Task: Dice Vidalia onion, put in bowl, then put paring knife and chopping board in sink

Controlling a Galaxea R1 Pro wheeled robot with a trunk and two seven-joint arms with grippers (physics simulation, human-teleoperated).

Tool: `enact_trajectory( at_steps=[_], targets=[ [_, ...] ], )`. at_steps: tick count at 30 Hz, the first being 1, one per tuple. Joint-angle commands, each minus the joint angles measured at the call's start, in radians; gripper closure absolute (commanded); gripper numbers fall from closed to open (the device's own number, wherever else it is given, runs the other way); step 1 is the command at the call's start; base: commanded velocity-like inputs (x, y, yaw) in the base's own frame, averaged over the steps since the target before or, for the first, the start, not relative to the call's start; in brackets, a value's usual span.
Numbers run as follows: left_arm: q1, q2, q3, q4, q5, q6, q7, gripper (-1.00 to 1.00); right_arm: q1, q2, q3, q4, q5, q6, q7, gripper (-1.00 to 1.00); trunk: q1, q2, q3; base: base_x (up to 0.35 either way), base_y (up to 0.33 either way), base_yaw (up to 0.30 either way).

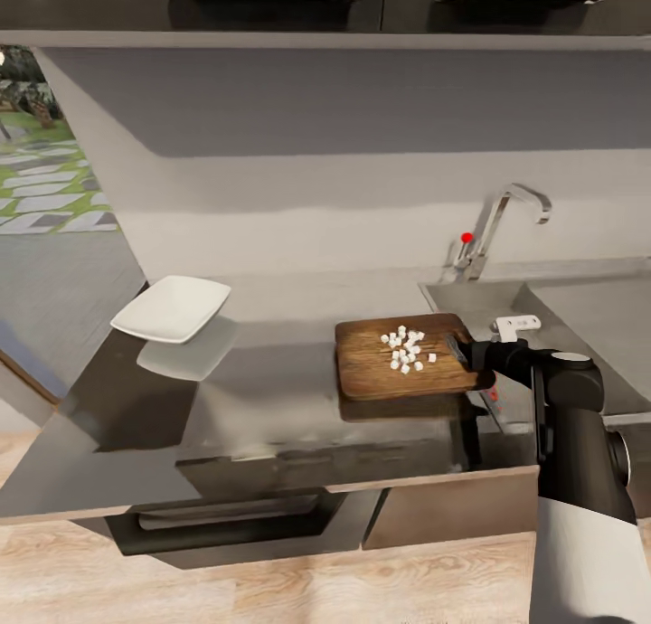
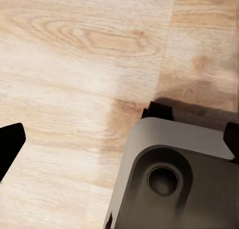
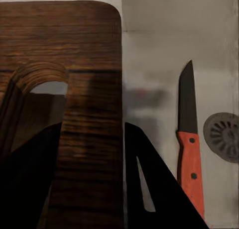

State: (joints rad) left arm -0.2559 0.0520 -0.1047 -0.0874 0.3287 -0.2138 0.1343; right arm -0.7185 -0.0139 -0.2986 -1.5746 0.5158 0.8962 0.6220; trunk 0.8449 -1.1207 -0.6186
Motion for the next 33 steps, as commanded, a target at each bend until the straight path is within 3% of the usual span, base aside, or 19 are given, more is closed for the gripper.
enact_trajectory(
  at_steps=[1, 11, 33],
  targets=[
    [0.000, 0.000, -0.009, 0.000, 0.007, -0.003, 0.004, -1.00, -0.001, 0.000, -0.001, -0.001, 0.009, 0.003, 0.010, 1.00, -0.004, 0.007, 0.002, 0.000, 0.000, -0.267],
    [0.000, 0.000, -0.009, 0.000, 0.007, -0.003, 0.004, -1.00, -0.001, 0.001, -0.001, 0.006, 0.009, 0.002, 0.010, 1.00, -0.042, 0.077, 0.034, 0.000, 0.000, -0.210],
    [0.000, 0.000, -0.009, 0.000, 0.006, -0.003, 0.004, -1.00, -0.001, 0.008, 0.001, 0.013, 0.009, 0.004, 0.008, 1.00, -0.042, 0.077, 0.055, 0.000, 0.000, -0.005]
  ],
)
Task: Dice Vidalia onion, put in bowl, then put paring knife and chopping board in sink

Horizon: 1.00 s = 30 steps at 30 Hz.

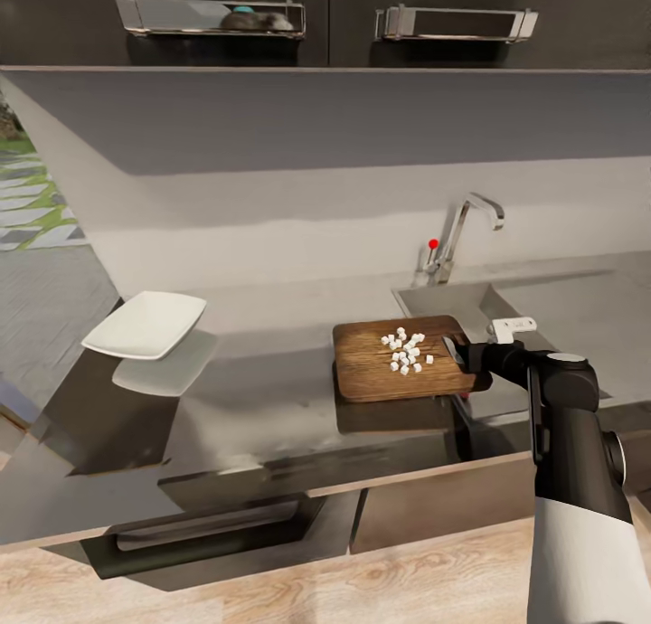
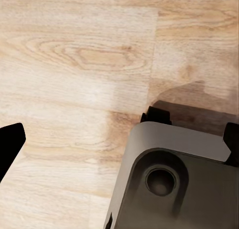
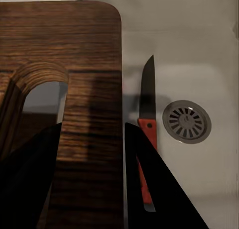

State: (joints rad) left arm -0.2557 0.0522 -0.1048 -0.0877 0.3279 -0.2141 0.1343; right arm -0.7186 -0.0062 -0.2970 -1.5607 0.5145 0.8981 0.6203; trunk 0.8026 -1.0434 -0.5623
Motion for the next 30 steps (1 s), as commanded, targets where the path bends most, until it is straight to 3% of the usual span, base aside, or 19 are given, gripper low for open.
enact_trajectory(
  at_steps=[1, 8, 30],
  targets=[
    [0.000, 0.000, -0.009, 0.000, 0.007, -0.003, 0.004, -1.00, -0.001, 0.000, -0.001, -0.001, 0.010, 0.002, 0.010, 1.00, 0.000, -0.001, 0.001, 0.000, 0.000, 0.000],
    [0.000, 0.000, -0.009, 0.002, 0.007, -0.003, 0.002, -1.00, -0.001, 0.000, -0.001, -0.001, 0.010, 0.002, 0.010, 1.00, 0.000, -0.001, 0.012, 0.000, 0.045, 0.054],
    [0.000, 0.004, -0.009, 0.002, 0.007, -0.002, 0.002, -1.00, -0.001, 0.000, -0.001, -0.001, 0.009, 0.002, 0.010, 1.00, 0.000, -0.001, 0.034, 0.023, 0.291, 0.060]
  ],
)
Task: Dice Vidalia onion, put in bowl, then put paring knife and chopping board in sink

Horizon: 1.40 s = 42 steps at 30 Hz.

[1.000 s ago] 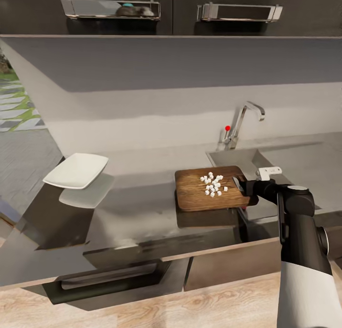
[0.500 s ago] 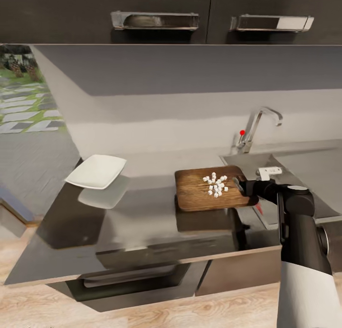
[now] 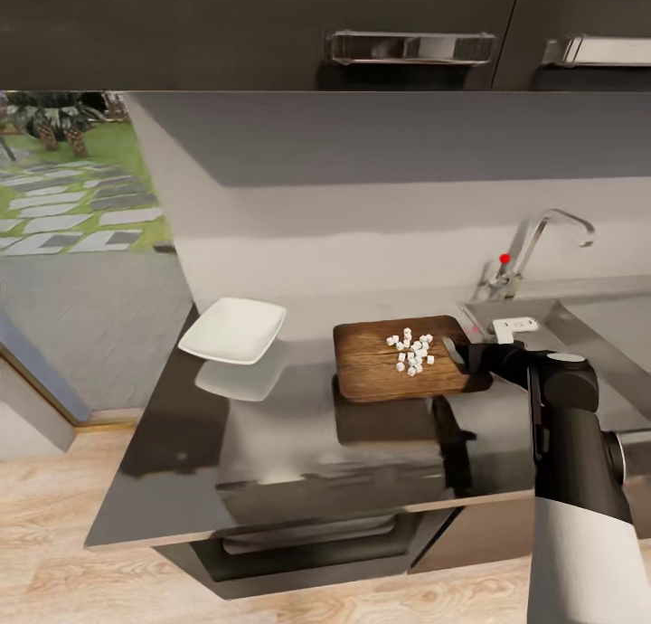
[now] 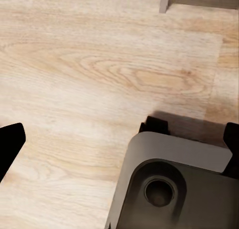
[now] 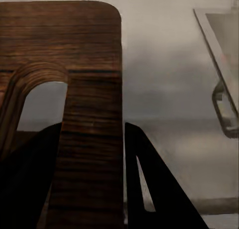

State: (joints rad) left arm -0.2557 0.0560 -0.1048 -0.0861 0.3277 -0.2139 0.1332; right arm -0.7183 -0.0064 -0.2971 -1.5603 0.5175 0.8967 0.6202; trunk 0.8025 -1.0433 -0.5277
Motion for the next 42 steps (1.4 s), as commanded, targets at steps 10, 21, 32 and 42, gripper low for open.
enact_trajectory(
  at_steps=[10, 21, 32, 42],
  targets=[
    [0.000, 0.001, -0.009, 0.000, 0.007, -0.002, 0.003, -1.00, -0.001, -0.001, -0.001, -0.001, 0.006, 0.003, 0.010, 1.00, 0.000, -0.001, -0.001, 0.146, 0.296, 0.000],
    [0.000, 0.000, -0.009, 0.000, 0.007, -0.002, 0.003, -1.00, -0.001, -0.002, -0.002, -0.001, 0.005, 0.003, 0.012, 1.00, 0.000, -0.001, -0.001, 0.054, 0.295, 0.000],
    [0.000, 0.000, -0.009, -0.001, 0.007, -0.002, 0.003, -1.00, -0.001, -0.004, -0.004, -0.003, 0.010, 0.017, 0.007, 1.00, 0.000, -0.001, -0.001, 0.000, 0.028, 0.000],
    [0.000, -0.001, -0.009, -0.001, 0.007, -0.002, 0.003, -1.00, -0.009, -0.007, 0.090, -0.006, 0.012, 0.073, -0.121, 1.00, 0.000, -0.001, -0.001, 0.000, 0.000, 0.000]
  ],
)
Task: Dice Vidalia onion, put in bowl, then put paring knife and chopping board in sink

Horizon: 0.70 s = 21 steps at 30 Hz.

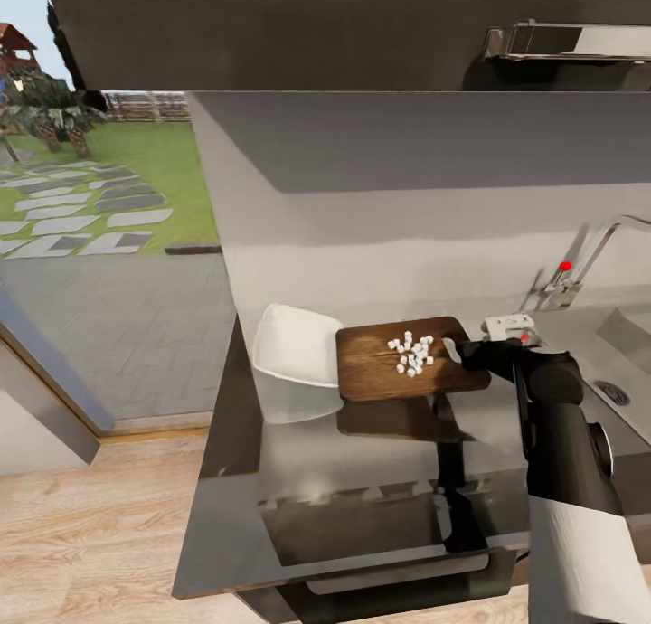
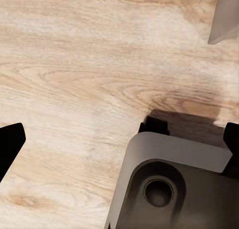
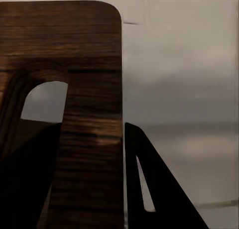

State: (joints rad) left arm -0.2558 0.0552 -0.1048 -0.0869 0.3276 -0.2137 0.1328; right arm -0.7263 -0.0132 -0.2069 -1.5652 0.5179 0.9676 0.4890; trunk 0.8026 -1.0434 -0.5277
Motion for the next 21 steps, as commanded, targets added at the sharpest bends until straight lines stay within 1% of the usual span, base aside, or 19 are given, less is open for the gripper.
enact_trajectory(
  at_steps=[1, 7, 8, 12, 21],
  targets=[
    [0.000, 0.000, -0.009, 0.001, 0.007, -0.003, 0.004, -1.00, -0.003, 0.001, 0.004, -0.001, 0.011, 0.003, 0.006, 1.00, 0.000, -0.001, -0.001, 0.000, 0.000, 0.000],
    [0.000, 0.000, -0.009, 0.001, 0.007, -0.003, 0.004, -1.00, -0.043, 0.008, 0.011, -0.003, 0.010, 0.014, -0.004, 1.00, 0.000, -0.001, -0.001, 0.000, 0.000, 0.000],
    [0.000, -0.001, -0.009, 0.001, 0.007, -0.003, 0.004, -1.00, -0.047, 0.009, 0.017, -0.005, 0.010, 0.016, -0.004, 1.00, 0.000, -0.001, -0.001, 0.000, 0.000, 0.000],
    [0.000, -0.001, -0.009, 0.001, 0.007, -0.003, 0.004, -1.00, -0.049, 0.011, 0.036, -0.007, 0.010, 0.017, -0.004, 1.00, 0.000, -0.001, -0.001, 0.000, 0.000, 0.000],
    [0.000, -0.001, -0.009, 0.001, 0.007, -0.003, 0.004, -1.00, -0.060, 0.012, 0.041, -0.012, 0.009, 0.018, -0.004, 1.00, 0.000, -0.001, -0.001, 0.000, 0.000, 0.000]
  ],
)
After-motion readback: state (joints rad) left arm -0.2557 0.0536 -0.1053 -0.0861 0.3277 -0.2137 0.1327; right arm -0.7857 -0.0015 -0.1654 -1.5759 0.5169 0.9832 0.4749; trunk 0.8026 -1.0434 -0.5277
